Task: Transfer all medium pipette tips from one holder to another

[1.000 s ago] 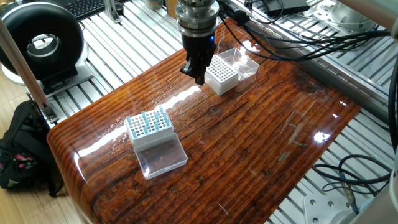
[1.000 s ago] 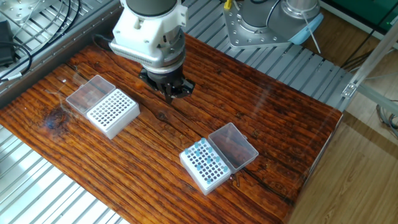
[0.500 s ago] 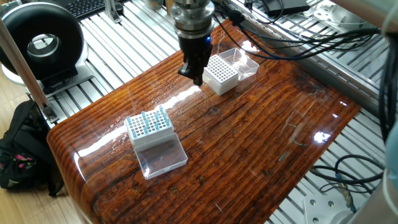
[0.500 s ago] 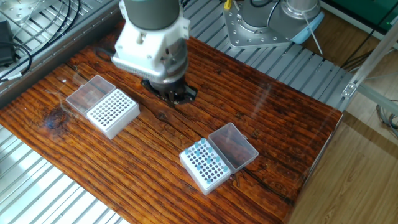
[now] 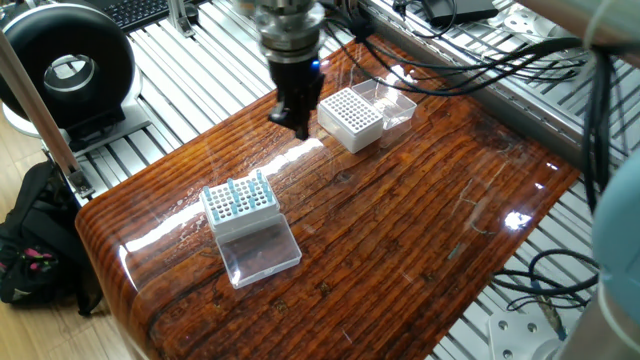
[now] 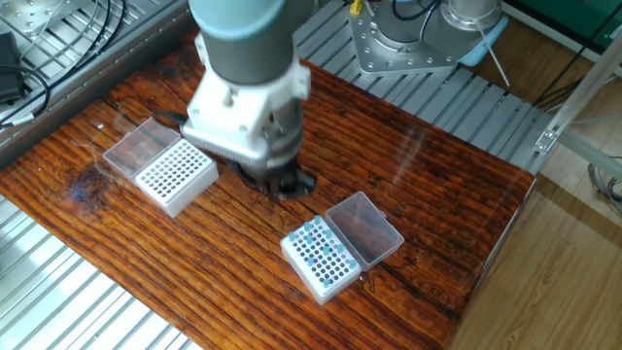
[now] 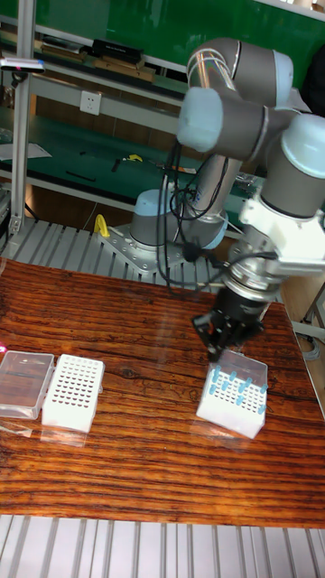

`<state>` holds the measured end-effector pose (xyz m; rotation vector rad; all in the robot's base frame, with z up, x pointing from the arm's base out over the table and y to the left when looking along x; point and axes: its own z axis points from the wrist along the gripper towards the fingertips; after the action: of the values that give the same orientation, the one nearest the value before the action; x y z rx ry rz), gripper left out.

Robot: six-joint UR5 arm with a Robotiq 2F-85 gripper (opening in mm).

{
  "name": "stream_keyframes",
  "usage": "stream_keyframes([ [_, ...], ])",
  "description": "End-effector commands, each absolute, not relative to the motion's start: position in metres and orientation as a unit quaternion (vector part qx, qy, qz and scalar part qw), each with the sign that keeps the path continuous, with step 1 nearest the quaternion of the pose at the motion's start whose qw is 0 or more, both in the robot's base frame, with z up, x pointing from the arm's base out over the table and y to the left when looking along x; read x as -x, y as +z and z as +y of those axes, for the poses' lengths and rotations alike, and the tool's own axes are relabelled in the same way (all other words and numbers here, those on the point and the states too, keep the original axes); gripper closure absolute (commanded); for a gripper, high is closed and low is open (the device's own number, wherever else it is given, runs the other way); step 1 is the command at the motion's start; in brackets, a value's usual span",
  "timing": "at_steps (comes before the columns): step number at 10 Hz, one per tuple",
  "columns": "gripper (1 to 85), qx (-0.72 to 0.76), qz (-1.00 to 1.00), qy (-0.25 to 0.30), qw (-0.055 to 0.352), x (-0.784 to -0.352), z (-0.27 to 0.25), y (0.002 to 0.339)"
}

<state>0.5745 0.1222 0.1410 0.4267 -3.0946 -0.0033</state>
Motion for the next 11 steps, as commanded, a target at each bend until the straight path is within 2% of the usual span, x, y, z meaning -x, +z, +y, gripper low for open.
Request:
stream_keyframes([
  [1,74.0,-0.103,-0.995,-0.011,-0.015,-0.606,0.170,0.140],
  [4,64.0,-0.105,-0.994,-0.011,-0.014,-0.614,0.180,0.130],
  [5,59.3,-0.105,-0.994,-0.031,-0.014,-0.617,0.185,0.128],
  [6,55.0,-0.108,-0.994,-0.019,-0.014,-0.621,0.175,0.124],
  [8,58.0,-0.110,-0.994,0.005,-0.007,-0.617,0.147,0.120],
  [11,57.0,-0.112,-0.994,-0.011,-0.006,-0.599,0.133,0.108],
])
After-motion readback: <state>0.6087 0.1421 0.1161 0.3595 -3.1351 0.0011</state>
